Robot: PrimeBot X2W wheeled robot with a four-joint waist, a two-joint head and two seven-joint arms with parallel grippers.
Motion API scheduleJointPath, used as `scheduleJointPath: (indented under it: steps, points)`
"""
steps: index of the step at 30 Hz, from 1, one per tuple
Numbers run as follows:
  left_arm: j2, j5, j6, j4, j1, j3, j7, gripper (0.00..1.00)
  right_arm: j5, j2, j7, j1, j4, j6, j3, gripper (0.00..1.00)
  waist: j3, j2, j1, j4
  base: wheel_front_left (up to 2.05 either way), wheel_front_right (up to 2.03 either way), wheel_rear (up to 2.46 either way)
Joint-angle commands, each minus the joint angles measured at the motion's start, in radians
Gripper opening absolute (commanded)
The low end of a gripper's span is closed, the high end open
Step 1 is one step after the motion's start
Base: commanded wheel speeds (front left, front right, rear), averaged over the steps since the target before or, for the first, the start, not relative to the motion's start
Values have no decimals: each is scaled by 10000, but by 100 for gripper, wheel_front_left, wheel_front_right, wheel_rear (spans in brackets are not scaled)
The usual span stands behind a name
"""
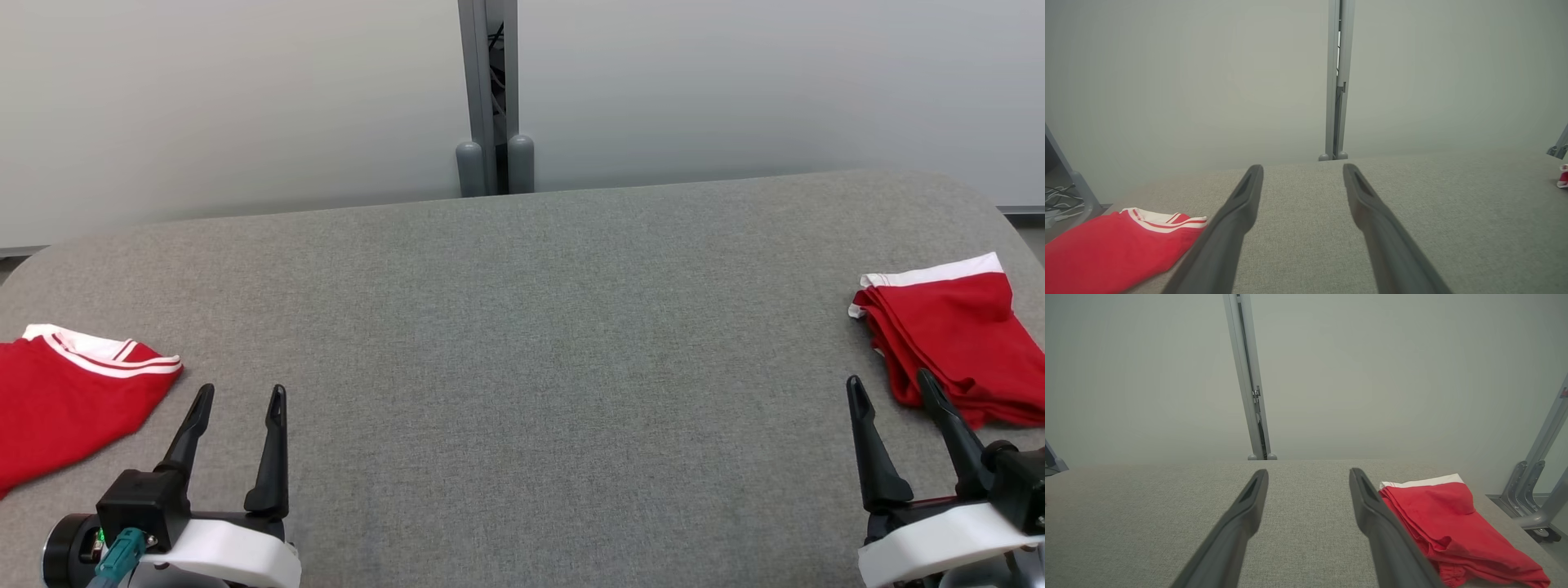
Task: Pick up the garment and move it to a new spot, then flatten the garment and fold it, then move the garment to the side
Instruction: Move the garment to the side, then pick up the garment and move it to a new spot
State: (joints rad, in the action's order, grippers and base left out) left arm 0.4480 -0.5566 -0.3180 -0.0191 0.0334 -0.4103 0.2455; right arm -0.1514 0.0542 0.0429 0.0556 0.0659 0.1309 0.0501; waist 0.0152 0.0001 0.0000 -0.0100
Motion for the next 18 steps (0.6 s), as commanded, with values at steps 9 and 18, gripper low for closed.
scheduleJointPath:
  steps: [9, 18]
  points:
    - [-15, -66, 10, -56, 308, -70, -55, 100, -2, -12, -7, -11, 1, 0, 27, 100, 78, -1, 0, -16, 0, 0, 0]
    - [-25, -64, -3, -96, 409, -125, -69, 100, -65, -16, 44, -48, -51, 0, 30, 100, 121, -1, 0, 2, 0, 0, 0]
